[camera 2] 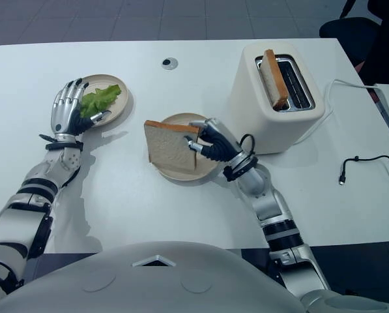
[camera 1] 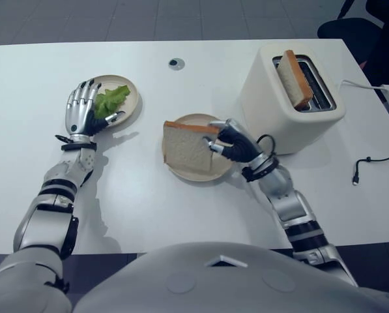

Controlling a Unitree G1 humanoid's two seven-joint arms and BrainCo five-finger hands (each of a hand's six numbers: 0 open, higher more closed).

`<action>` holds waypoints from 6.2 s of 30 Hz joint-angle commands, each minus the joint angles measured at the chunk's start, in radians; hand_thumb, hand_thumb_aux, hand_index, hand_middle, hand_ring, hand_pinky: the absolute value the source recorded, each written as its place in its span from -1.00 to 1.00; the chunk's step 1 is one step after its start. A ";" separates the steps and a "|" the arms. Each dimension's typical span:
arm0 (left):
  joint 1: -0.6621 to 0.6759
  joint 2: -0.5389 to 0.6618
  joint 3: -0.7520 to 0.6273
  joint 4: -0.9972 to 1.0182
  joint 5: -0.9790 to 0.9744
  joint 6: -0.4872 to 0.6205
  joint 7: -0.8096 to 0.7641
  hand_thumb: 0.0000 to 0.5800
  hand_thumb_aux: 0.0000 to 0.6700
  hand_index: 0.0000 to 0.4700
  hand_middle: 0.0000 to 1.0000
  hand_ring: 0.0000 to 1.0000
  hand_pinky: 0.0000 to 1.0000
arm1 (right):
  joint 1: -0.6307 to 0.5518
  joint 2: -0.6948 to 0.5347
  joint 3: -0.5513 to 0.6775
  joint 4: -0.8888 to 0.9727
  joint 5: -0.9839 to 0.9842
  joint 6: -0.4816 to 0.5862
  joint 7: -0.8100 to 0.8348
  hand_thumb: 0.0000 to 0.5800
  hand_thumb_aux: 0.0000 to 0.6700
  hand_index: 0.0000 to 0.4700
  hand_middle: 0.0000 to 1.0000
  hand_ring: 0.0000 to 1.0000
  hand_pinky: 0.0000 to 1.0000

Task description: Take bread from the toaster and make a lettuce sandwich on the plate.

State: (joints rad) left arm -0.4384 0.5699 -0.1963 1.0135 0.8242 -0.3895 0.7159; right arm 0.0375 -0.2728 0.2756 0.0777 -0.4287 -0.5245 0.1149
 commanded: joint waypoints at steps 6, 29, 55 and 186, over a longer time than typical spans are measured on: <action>-0.149 0.035 -0.156 0.218 0.020 0.047 -0.174 -1.00 -1.00 -1.00 -1.00 -1.00 -1.00 | 0.007 -0.031 0.080 0.071 -0.030 -0.023 0.032 1.00 1.00 1.00 1.00 1.00 1.00; 0.047 -0.012 -0.083 -0.160 -0.343 -0.302 -0.266 0.99 0.88 0.88 -1.00 -1.00 -1.00 | 0.024 0.026 -0.070 -0.357 -0.079 -0.020 -0.176 -1.00 -1.00 -1.00 -1.00 -1.00 -1.00; 0.581 -0.069 -0.144 -0.886 -0.589 -0.511 -0.865 1.00 1.00 1.00 -1.00 -1.00 -1.00 | 0.013 -0.031 -0.255 -0.323 -0.002 -0.012 -0.157 -1.00 -1.00 -1.00 -1.00 -1.00 -1.00; 0.341 -0.479 0.192 -0.451 -0.807 -0.483 -0.639 -1.00 -1.00 -1.00 -1.00 -1.00 -1.00 | -0.106 0.151 -0.196 0.371 0.111 -0.146 -0.454 -1.00 -1.00 -1.00 -1.00 -1.00 -1.00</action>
State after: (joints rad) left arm -0.1003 0.0939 -0.0380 0.4901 -0.0526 -0.8649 0.0151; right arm -0.0443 -0.1082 0.1042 0.3798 -0.2939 -0.6342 -0.2942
